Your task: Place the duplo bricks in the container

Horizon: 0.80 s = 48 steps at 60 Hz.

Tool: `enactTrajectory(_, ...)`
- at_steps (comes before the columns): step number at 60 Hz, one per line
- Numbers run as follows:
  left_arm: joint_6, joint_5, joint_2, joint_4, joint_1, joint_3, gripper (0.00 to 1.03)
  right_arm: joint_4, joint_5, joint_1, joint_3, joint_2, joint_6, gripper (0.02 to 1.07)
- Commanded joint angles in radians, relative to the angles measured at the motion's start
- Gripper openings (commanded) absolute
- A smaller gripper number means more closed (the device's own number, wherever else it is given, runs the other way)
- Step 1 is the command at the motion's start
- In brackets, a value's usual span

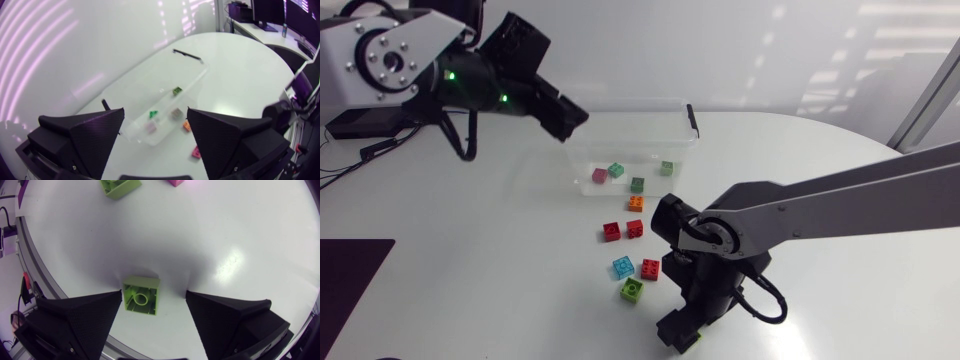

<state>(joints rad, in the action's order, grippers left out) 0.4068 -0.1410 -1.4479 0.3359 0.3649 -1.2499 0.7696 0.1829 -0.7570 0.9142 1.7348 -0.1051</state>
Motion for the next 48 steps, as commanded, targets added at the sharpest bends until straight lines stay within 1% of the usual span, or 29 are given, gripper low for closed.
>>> enactTrajectory(1,0.070,-0.012,0.041,0.051,0.023,0.136,0.89,-0.038,0.012,-0.011,-0.040,0.039,-0.013,0.82)
enactTrajectory(4,0.096,-0.028,0.066,0.051,0.032,0.202,0.89,-0.047,0.020,-0.016,-0.044,0.037,-0.011,0.72)
enactTrajectory(7,0.125,-0.045,0.081,0.052,0.039,0.260,0.89,-0.064,0.023,-0.018,-0.052,0.026,-0.011,0.57)
enactTrajectory(11,0.167,-0.066,0.084,0.051,0.051,0.333,0.89,-0.069,0.024,-0.018,-0.052,0.005,-0.010,0.40)
enactTrajectory(16,0.202,-0.069,0.063,0.037,0.072,0.382,0.89,-0.055,0.024,-0.021,-0.046,-0.034,-0.005,0.21)
enactTrajectory(17,0.221,-0.071,0.046,0.026,0.078,0.394,0.89,-0.041,0.024,-0.021,-0.038,-0.054,-0.004,0.14)
enactTrajectory(18,0.225,-0.071,0.038,0.018,0.082,0.399,0.89,-0.032,0.024,-0.021,-0.035,-0.061,-0.004,0.12)
enactTrajectory(24,0.265,-0.075,-0.049,-0.023,0.095,0.405,0.89,0.025,0.024,-0.016,-0.001,-0.115,-0.004,0.12)
enactTrajectory(32,0.287,-0.081,-0.174,-0.141,0.109,0.394,0.89,0.103,0.023,-0.002,0.068,-0.182,-0.011,0.12)
enactTrajectory(36,0.305,-0.081,-0.243,-0.166,0.109,0.369,0.89,0.142,0.021,0.012,0.110,-0.205,-0.013,0.12)
enactTrajectory(40,0.329,-0.085,-0.310,-0.173,0.109,0.339,0.89,0.177,0.020,0.028,0.167,-0.230,-0.015,0.12)
enactTrajectory(48,0.354,-0.086,-0.404,-0.248,0.101,0.291,0.89,0.238,0.018,0.071,0.304,-0.268,-0.010,0.12)
